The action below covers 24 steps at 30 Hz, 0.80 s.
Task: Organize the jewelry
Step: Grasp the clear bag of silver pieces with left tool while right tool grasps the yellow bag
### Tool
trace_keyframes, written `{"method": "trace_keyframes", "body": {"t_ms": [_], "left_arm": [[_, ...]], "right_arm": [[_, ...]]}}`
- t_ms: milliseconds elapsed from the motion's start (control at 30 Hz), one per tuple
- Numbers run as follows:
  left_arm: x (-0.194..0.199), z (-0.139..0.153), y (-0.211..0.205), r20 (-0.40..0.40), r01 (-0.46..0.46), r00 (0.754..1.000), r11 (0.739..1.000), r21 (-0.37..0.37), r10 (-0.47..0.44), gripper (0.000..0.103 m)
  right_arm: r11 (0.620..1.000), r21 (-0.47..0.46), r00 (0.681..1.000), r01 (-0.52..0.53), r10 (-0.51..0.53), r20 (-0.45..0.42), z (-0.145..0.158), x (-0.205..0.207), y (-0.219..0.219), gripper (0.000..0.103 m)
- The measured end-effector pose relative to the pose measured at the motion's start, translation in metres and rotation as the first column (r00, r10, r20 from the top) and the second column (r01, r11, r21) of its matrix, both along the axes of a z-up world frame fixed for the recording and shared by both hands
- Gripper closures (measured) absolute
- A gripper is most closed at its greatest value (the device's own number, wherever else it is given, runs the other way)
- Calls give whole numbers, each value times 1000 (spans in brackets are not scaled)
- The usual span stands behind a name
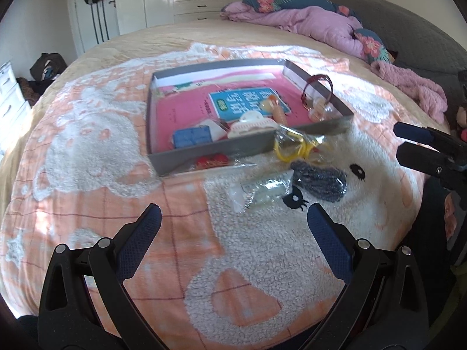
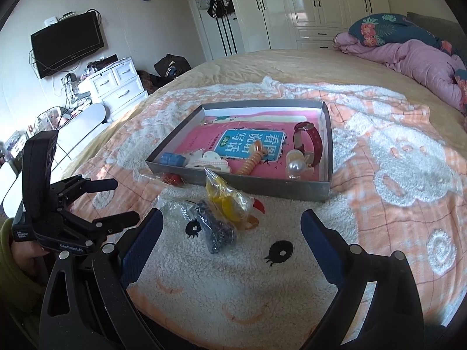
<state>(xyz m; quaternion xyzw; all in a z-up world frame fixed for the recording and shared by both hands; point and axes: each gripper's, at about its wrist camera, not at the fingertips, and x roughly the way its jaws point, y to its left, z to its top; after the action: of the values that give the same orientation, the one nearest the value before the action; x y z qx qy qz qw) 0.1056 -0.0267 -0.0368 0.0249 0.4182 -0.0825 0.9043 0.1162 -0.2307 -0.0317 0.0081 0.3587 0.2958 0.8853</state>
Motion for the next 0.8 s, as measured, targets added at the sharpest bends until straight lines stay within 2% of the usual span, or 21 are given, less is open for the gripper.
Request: {"method": "trace_keyframes", "body": {"t_ms": [333, 500, 567, 667, 800], "left_arm": [[18, -25, -10, -43, 32, 999, 999, -22, -33, 9], [31, -31, -15, -50, 34, 998, 999, -31, -35, 9], [34, -33, -15, -55, 32, 998, 999, -35, -34, 9], [38, -38, -13, -67, 30, 997, 999, -44, -33, 9], [42, -41, -13, -73, 29, 997, 998, -50, -33, 9]], "right_arm": [[999, 33, 993, 4, 0, -122, -30, 36, 5, 9], [999, 20, 985, -38, 40, -169, -46, 60, 18, 28], [998, 10, 982, -59, 60, -181, -51, 67, 24, 41], [994, 23, 973, -105, 108, -202, -58, 76, 33, 54], [986, 21, 966, -166, 167, -197, -59, 81, 45, 68]]}}
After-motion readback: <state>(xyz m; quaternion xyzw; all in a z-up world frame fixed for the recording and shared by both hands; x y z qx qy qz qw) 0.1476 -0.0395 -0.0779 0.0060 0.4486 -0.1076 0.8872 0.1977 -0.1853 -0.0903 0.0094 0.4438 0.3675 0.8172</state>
